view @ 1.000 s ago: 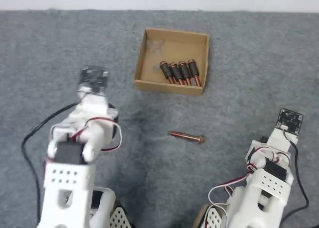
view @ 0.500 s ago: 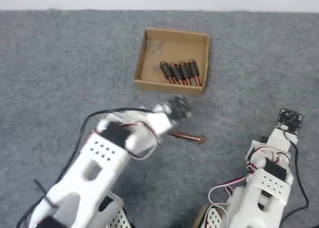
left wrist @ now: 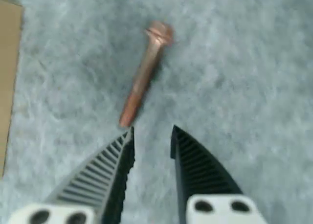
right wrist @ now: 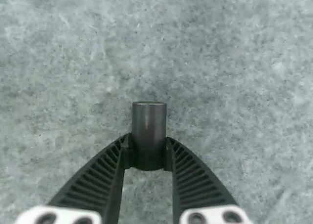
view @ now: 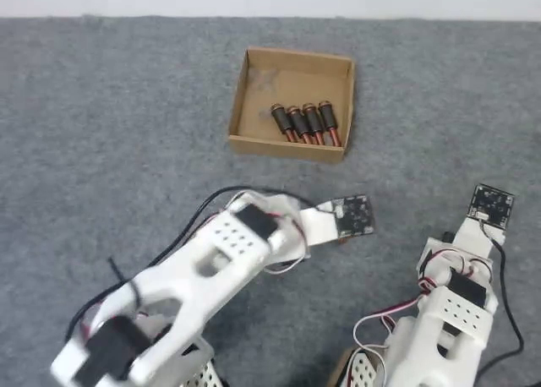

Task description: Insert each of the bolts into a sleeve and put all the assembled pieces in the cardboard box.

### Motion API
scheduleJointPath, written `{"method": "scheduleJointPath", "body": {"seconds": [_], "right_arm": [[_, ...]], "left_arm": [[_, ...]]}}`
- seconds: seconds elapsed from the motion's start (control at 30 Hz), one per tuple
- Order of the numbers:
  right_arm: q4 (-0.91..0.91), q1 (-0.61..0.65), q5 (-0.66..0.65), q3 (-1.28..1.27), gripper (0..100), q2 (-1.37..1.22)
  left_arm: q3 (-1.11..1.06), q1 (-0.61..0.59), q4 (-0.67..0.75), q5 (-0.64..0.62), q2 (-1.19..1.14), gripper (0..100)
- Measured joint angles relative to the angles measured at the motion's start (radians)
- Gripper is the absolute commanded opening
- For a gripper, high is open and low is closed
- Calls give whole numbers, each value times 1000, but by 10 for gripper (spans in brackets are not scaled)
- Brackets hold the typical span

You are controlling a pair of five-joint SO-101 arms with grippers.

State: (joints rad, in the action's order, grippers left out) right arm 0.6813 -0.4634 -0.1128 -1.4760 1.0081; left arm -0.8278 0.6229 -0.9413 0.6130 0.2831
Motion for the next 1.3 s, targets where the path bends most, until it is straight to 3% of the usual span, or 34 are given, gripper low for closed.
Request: {"method": "scheduleJointPath", "body": {"seconds": [0.43, 0.97, 1.3], "right_arm": [[0, 0, 0, 0, 24, 0], [0, 0, 0, 0, 24, 0], [-9, 2, -37, -21, 24, 3]], "left_arm": [[428, 6, -26, 66, -535, 119], [565, 109, -52, 72, -621, 119], [798, 86, -212, 0, -787, 118]]}}
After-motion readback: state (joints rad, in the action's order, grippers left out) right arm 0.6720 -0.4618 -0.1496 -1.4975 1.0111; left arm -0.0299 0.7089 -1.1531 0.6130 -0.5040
